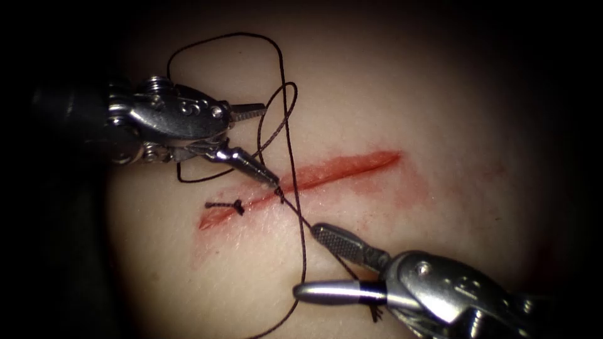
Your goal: Wound Closure
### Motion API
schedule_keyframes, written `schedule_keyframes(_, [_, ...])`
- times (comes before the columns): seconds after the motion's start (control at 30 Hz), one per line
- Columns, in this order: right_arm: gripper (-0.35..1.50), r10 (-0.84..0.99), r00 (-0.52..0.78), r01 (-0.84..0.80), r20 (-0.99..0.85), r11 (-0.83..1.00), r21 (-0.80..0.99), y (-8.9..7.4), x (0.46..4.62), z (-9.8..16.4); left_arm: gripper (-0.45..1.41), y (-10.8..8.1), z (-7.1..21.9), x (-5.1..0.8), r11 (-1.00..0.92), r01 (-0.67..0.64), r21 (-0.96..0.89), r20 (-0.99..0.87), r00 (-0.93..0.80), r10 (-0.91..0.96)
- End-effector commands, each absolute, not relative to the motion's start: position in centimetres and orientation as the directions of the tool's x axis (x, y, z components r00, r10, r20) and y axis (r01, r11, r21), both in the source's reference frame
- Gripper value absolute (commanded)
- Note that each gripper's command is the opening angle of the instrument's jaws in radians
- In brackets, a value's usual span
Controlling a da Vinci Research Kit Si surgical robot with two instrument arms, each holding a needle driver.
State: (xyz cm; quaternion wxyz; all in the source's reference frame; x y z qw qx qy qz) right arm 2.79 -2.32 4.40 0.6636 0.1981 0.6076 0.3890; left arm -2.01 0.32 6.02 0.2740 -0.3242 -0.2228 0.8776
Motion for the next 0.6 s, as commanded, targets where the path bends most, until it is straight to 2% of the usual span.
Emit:
schedule_keyframes(0.03, [1.05, 0.759, -0.043, -0.276, -0.650, 0.616, 0.738, -2.29, 2.83, 4.40, -0.45, 0.30, 6.05, -2.03, -0.748, -0.338, -0.571, -0.445, -0.638, 0.628])
schedule_keyframes(0.07, [1.03, 0.760, -0.045, -0.277, -0.648, 0.614, 0.739, -2.27, 2.82, 4.40, -0.45, 0.29, 6.03, -2.02, -0.745, -0.341, -0.573, -0.438, -0.641, 0.630])
schedule_keyframes(0.1, [0.83, 0.767, -0.049, -0.280, -0.640, 0.605, 0.746, -2.22, 2.79, 4.38, -0.45, 0.27, 6.00, -1.99, -0.690, -0.390, -0.609, -0.388, -0.613, 0.688])
schedule_keyframes(0.13, [0.73, 0.768, -0.050, -0.281, -0.639, 0.603, 0.747, -2.20, 2.77, 4.39, -0.45, 0.27, 5.98, -1.97, -0.669, -0.406, -0.622, -0.369, -0.602, 0.708])
schedule_keyframes(0.23, [0.73, 0.769, -0.018, -0.318, -0.639, 0.602, 0.732, -2.13, 2.70, 4.46, -0.45, 0.33, 5.94, -1.92, -0.674, -0.437, -0.596, -0.370, -0.595, 0.713])
schedule_keyframes(0.37, [0.73, 0.804, 0.132, -0.465, -0.580, 0.567, 0.680, -2.17, 2.52, 4.72, -0.45, 0.38, 5.91, -1.84, -0.680, -0.459, -0.572, -0.353, -0.611, 0.709])
schedule_keyframes(0.4, [0.66, 0.811, 0.167, -0.503, -0.561, 0.560, 0.659, -2.21, 2.48, 4.81, -0.45, 0.39, 5.91, -1.82, -0.681, -0.460, -0.570, -0.354, -0.611, 0.708])
schedule_keyframes(0.43, [0.79, 0.834, 0.171, -0.535, -0.525, 0.526, 0.661, -2.23, 2.45, 4.88, -0.45, 0.39, 5.91, -1.81, -0.678, -0.466, -0.568, -0.352, -0.607, 0.712])
schedule_keyframes(0.47, [1.03, 0.861, 0.161, -0.568, -0.482, 0.480, 0.668, -2.25, 2.43, 4.95, -0.45, 0.39, 5.91, -1.80, -0.674, -0.471, -0.569, -0.350, -0.604, 0.716])
schedule_keyframes(0.5, [1.13, 0.876, 0.157, -0.594, -0.456, 0.453, 0.665, -2.27, 2.41, 5.00, -0.45, 0.39, 5.91, -1.79, -0.674, -0.471, -0.569, -0.350, -0.604, 0.716])
schedule_keyframes(0.6, [1.08, 0.899, 0.222, -0.583, -0.376, 0.432, 0.688, -2.24, 2.34, 5.01, -0.45, 0.40, 5.91, -1.78, -0.676, -0.478, -0.561, -0.353, -0.601, 0.717])
